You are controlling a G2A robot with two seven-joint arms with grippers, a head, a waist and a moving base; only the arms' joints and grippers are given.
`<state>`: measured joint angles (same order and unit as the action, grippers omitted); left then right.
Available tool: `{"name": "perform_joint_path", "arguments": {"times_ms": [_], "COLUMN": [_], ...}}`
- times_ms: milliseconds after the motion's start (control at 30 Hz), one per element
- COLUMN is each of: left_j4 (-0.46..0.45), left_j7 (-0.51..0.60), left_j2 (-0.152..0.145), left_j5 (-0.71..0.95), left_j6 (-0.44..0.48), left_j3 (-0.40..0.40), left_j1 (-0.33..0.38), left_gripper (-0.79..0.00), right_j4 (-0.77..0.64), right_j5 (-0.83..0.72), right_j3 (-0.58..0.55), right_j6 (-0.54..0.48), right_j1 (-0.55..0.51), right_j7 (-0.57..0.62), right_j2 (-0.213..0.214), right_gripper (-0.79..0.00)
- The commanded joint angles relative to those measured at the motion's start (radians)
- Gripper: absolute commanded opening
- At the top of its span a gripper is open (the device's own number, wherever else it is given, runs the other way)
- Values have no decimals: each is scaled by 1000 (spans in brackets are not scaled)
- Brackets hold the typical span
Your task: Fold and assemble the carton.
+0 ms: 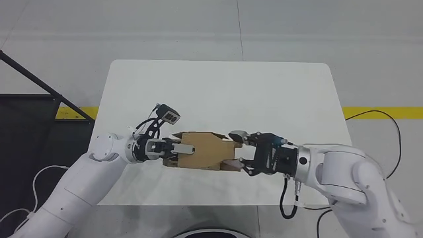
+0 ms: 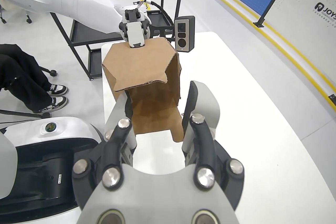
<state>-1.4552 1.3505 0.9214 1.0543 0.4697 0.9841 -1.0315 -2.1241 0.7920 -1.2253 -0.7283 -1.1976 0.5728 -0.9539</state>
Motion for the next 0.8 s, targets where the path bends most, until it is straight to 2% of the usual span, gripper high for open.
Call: {"name": "perform_joint_path", "arguments": {"times_ms": [0, 133, 500, 667, 767], "left_j4": [0, 0, 0, 0, 0], "left_j7": [0, 0, 0, 0, 0], "left_j2": [0, 0, 0, 0, 0], "left_j5": [0, 0, 0, 0, 0], "left_j6": [0, 0, 0, 0, 0], "left_j3": [0, 0, 0, 0, 0], "left_j1": [0, 0, 0, 0, 0], "left_gripper": [-785, -785, -785, -785, -785], "right_j4": [-5, -15, -17, -6, -4], "right_j5": [10, 28, 45, 16, 4], "right_j3": [0, -3, 22, 40, 48], "right_j6": [4, 17, 24, 14, 9], "right_j1": [3, -1, 7, 25, 34], "right_j7": [-8, -31, -18, 10, 19], "right_j2": [0, -1, -2, -3, -3], "right_gripper": [-317, -336, -280, -305, -345]}}
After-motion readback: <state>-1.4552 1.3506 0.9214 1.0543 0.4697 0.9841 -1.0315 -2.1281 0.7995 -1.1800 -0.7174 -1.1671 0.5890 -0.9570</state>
